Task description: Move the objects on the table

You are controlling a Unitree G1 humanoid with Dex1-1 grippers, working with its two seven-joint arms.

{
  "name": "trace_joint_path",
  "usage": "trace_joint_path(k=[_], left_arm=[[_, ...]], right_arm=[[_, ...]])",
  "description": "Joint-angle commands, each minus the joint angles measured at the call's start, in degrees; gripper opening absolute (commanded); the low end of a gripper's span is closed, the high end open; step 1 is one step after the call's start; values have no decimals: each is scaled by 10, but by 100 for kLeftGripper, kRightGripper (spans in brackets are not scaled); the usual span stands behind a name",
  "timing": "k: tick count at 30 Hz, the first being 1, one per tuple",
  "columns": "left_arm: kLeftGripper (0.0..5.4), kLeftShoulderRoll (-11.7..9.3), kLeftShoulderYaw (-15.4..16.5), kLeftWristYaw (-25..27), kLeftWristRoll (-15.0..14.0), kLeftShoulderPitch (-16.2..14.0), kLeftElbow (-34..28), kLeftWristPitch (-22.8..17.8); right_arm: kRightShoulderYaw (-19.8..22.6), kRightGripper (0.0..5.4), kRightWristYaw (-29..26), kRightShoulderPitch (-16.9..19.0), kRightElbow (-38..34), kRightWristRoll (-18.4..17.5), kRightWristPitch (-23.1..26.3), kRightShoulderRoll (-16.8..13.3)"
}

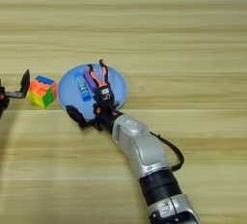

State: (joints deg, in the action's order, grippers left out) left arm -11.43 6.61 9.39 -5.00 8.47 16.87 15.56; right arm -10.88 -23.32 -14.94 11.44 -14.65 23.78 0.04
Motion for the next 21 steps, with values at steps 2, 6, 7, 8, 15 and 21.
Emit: trace_joint_path(k=[2,6,7,8,15,21], left_arm=[[537,1,1,3,-1,4,4,-1],[537,1,1,3,-1,5,6,0],[537,2,1,3,-1,5,7,0],[537,2,1,3,-1,5,7,1],[537,1,2,3,-2,5,8,1],[537,2,1,3,-1,4,9,2]], right_arm=[[3,540,3,19,-7,7,18,-8],[3,540,3,22,-13,6,21,-9],[4,540,4,23,-14,7,22,-9],[4,540,4,23,-14,7,22,-9],[-2,540,8,36,-63,9,28,-13],[-6,540,8,55,-139,7,35,-21]])
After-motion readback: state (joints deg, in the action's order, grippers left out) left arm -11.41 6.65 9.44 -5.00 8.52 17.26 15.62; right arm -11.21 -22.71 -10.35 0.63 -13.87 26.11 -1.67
